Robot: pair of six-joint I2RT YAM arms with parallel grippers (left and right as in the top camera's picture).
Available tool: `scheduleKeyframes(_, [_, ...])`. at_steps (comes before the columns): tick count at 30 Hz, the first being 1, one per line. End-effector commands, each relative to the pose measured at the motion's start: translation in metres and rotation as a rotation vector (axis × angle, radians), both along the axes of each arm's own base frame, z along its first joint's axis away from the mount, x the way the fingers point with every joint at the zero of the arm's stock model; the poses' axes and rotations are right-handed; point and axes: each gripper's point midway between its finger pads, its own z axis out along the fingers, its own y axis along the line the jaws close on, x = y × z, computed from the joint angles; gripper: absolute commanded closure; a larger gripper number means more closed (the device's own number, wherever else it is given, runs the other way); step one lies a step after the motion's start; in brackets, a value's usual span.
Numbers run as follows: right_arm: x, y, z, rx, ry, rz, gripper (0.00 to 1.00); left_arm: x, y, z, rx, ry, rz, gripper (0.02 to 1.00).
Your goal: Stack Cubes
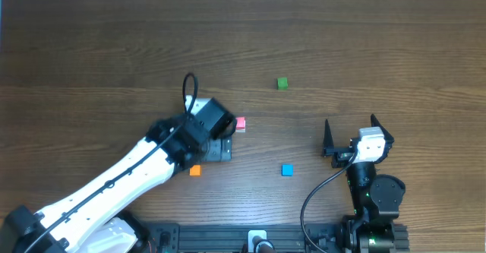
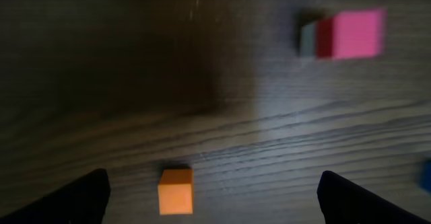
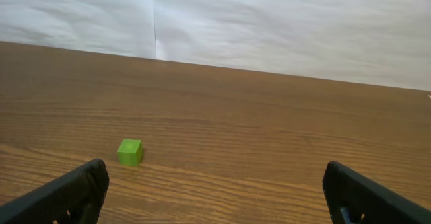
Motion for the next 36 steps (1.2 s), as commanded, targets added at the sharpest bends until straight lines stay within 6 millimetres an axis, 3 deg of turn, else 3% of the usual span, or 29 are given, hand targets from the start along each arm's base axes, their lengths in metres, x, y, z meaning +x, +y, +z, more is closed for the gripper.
scheduleKeyframes(1, [0.000,-0.001,-0.002,-0.005,0.000,-0.003,0.007,-0.012,0.007,-0.025,-0.045,0.045,0.017,0.040])
scheduleKeyframes(12, [0.000,-0.001,-0.002,-0.005,0.000,-0.003,0.007,-0.038,0.017,-0.072,-0.104,0.139,0.059,0.115])
scheduleKeyframes(17, [0.000,-0.001,-0.002,-0.005,0.000,-0.003,0.009,-0.043,0.019,-0.077,-0.104,0.160,0.071,0.156])
scheduleKeyframes(25, [0.000,-0.001,-0.002,-0.005,0.000,-0.003,0.007,-0.048,0.022,-0.086,-0.074,0.197,0.083,0.356])
scheduleKeyframes(36, [0.000,-0.001,-0.002,-0.005,0.000,-0.003,0.007,-0.049,0.024,-0.089,-0.066,0.208,0.099,0.457])
